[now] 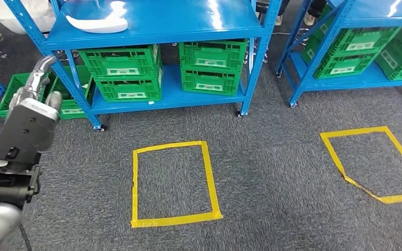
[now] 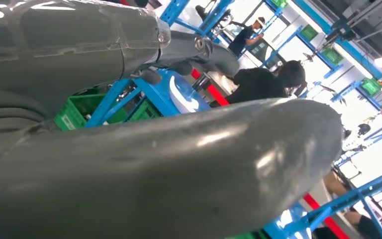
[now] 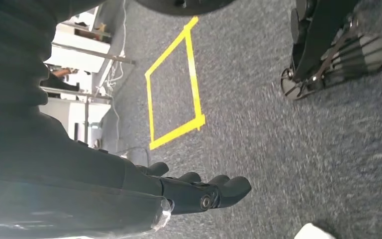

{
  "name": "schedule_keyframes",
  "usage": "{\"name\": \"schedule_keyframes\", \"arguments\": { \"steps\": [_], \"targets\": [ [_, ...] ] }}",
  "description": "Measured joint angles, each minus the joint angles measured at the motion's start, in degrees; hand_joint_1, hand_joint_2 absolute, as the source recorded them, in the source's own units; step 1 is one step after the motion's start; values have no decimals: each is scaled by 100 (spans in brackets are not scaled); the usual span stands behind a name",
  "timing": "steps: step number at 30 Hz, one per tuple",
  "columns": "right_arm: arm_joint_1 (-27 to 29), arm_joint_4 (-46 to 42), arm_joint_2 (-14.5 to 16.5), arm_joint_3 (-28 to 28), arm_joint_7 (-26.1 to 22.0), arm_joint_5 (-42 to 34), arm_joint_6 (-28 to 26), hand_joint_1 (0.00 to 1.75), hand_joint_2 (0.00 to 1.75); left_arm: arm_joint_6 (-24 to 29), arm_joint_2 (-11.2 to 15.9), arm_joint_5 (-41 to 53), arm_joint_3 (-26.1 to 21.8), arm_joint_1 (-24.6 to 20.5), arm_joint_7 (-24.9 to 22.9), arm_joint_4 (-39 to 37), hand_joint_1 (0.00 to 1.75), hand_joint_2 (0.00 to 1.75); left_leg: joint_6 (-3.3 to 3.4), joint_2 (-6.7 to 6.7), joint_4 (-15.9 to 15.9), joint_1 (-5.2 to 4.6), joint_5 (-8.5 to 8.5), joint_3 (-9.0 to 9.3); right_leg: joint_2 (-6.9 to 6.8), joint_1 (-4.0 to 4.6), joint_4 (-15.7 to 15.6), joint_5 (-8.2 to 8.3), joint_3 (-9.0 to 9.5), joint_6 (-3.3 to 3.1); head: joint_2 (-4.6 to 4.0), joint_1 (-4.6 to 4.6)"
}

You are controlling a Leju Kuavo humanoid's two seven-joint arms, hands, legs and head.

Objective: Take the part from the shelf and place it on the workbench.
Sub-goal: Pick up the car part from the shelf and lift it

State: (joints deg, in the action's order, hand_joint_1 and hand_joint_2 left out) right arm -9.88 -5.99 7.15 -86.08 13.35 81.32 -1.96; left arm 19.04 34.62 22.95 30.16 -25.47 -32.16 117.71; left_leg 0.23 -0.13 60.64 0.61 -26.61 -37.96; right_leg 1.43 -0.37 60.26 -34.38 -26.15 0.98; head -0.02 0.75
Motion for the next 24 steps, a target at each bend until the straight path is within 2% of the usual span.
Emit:
{"name": "schedule_keyframes", "arguments": {
  "steps": [2, 4, 5, 6, 7, 9, 11, 12, 13, 14, 17, 24],
  "targets": [
    [-17, 1, 6, -1, 1, 9, 5, 0, 175, -1, -1, 3, 3, -3, -8, 10, 0, 0, 51, 16, -61, 14, -71, 147, -58, -4, 628, -23, -367, 55, 0, -29],
    [-13, 2, 12, -1, 2, 18, 8, 0, 175, -1, -1, 4, 5, -1, -17, 13, 0, 0, 80, 22, -83, 5, -165, 265, -98, -8, 1229, -326, -843, 87, 0, -60],
    [-5, 2, 13, -2, 3, 21, 8, 0, 175, -1, -1, 4, 6, 3, -21, 14, 0, 0, 87, 18, -85, -5, -217, 325, -104, -5, 1369, -467, -1020, 83, 0, -75],
    [2, 2, 13, -2, 4, 24, 8, 0, 175, -1, -2, 4, 7, 6, -24, 15, 0, 0, 94, 13, -86, -19, -272, 393, -106, 2, 1364, -498, -1128, 63, 0, -92],
    [5, 2, 13, -3, 4, 26, 8, 0, 175, -1, -2, 4, 7, 7, -25, 15, 0, 0, 100, 9, -87, -38, -327, 471, -107, 18, 1200, -368, -1159, 22, 0, -108],
    [7, 1, 5, -3, 6, 29, 8, 0, 175, -1, -2, 4, 7, 8, -29, 16, 0, 0, 104, 7, -95, -73, -431, 621, -112, 96, 561, 246, -1080, -137, 0, -129],
    [3, 2, -9, -3, 7, 30, 8, 0, 175, 1, -6, 6, 11, 15, -45, 13, 0, 0, 80, -5, -108, -85, -502, 691, -115, 176, 89, 634, -1004, -286, 0, -114],
    [5, 3, -15, -3, 7, 31, 8, 0, 175, 1, -9, 7, 13, 21, -55, 10, 0, 0, 56, -15, -103, -78, -511, 705, -114, 202, -12, 684, -990, -324, 0, -107],
    [6, 4, -17, -3, 8, 32, 7, 0, 175, 3, -10, 7, 13, 23, -63, 11, 0, 0, 26, -25, -106, -74, -511, 710, -112, 207, -60, 683, -956, -328, 0, -106],
    [7, 4, -19, -4, 8, 33, 7, 0, 175, 3, -10, 8, 11, 22, -68, 13, 0, 0, 18, -28, -115, -70, -509, 728, -107, 210, -108, 734, -917, -295, 0, -112],
    [-12, 2, -26, -5, 8, 41, 8, 0, 175, 7, -3, 10, 7, 12, -69, 16, 0, 0, 23, -26, -183, -70, -541, 803, -84, 202, -148, 749, -858, -214, 0, -103],
    [-17, 2, -16, -5, 8, 49, 13, 0, 175, 8, -2, 13, 7, 12, -72, 16, 0, 0, 8, -35, -269, -70, -581, 846, -83, 203, -149, 712, -856, -236, 0, -93]
  ]
}}
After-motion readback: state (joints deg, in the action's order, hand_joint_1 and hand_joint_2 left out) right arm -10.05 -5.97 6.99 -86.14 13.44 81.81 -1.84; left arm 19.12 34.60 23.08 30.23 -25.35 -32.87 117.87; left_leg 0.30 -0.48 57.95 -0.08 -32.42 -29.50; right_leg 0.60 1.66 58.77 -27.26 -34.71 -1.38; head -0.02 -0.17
